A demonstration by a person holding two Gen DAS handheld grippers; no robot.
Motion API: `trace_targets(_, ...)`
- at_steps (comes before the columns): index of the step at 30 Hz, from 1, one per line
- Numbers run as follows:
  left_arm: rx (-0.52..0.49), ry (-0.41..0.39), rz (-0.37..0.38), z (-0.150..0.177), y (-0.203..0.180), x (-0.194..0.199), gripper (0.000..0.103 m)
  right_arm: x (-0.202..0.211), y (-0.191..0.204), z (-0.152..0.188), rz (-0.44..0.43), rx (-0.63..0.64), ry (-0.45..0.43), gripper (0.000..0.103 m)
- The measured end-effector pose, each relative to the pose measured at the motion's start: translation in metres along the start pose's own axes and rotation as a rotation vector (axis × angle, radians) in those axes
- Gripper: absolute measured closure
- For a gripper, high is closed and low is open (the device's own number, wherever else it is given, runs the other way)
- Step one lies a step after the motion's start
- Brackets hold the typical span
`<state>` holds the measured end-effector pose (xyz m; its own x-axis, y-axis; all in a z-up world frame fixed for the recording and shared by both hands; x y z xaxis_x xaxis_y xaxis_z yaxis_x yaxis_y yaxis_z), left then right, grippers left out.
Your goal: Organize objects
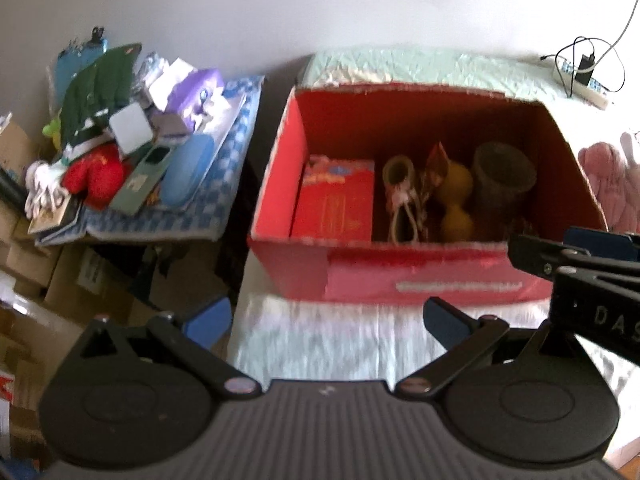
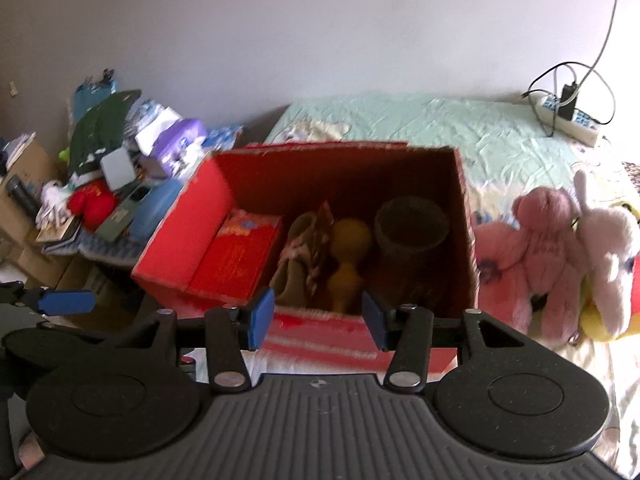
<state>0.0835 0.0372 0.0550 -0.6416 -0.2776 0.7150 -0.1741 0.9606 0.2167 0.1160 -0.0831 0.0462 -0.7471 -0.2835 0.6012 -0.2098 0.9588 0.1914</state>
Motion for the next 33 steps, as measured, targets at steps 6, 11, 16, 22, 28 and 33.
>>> trace_targets(6, -0.04, -0.045, 0.047, -0.023, -0.004, -0.011, 0.0, -0.012, -0.009, -0.014, 0.078, -0.036, -0.035, 0.051)
trace_targets(11, -0.064, -0.062, 0.098, -0.036, -0.008, -0.025, 0.0, -0.025, -0.018, -0.016, 0.149, -0.074, -0.032, 0.051)
trace_targets(16, -0.079, -0.054, 0.123, -0.041, -0.013, -0.045, 0.0, -0.038, -0.029, -0.017, 0.206, -0.116, -0.021, 0.051)
trace_targets(22, -0.082, -0.048, 0.138, -0.045, -0.014, -0.06, 0.0, -0.048, -0.032, -0.02, 0.224, -0.109, -0.01, 0.051)
trace_targets(28, -0.055, -0.046, 0.122, -0.049, -0.012, -0.069, 0.0, -0.06, -0.03, -0.025, 0.205, -0.066, 0.008, 0.05)
trace_targets(33, -0.041, -0.048, 0.106, -0.05, -0.008, -0.071, 0.0, -0.068, -0.029, -0.028, 0.195, -0.048, 0.014, 0.05)
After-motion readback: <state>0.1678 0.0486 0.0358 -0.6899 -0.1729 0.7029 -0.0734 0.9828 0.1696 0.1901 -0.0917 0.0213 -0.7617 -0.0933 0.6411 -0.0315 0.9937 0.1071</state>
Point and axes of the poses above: each gripper's, at about its wrist camera, not at the fingertips, and x roughly against the way its jaws point, y to its left, z to its underside, the point moved 1 cm from there along -x, roughly the way its jaws point, and after that the axes turned 9 degrees about -y, right-handed, at the moved point
